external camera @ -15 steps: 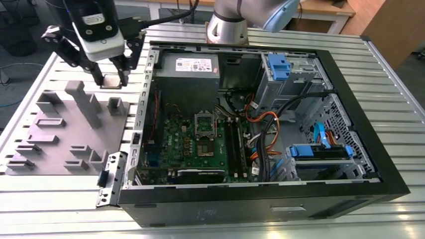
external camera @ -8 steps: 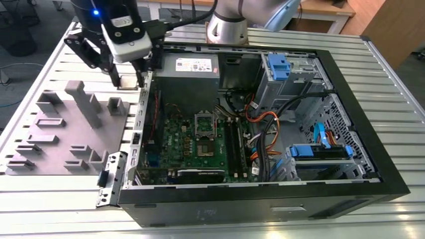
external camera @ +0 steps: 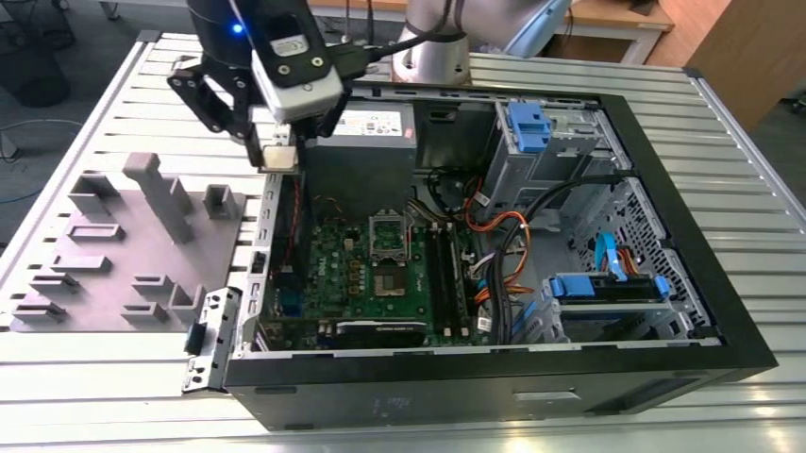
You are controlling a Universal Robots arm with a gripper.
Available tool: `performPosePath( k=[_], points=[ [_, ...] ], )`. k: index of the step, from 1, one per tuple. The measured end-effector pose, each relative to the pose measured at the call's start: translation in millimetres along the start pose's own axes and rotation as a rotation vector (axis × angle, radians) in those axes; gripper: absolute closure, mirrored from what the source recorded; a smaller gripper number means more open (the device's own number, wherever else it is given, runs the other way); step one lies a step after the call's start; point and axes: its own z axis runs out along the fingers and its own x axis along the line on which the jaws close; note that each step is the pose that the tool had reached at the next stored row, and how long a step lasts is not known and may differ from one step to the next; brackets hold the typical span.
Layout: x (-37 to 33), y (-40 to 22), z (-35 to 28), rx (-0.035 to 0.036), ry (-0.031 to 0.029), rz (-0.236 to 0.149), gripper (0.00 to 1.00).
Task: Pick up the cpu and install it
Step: 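Pick up the cpu and move it towards the insertion slot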
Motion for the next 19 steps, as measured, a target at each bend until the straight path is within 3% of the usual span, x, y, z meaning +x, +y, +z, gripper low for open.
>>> performPosePath(
  k=[19],
  points=[
    [-69.5, -3.6, -0.8, -0.0001, 0.0006, 0.0, 0.53]
  ],
)
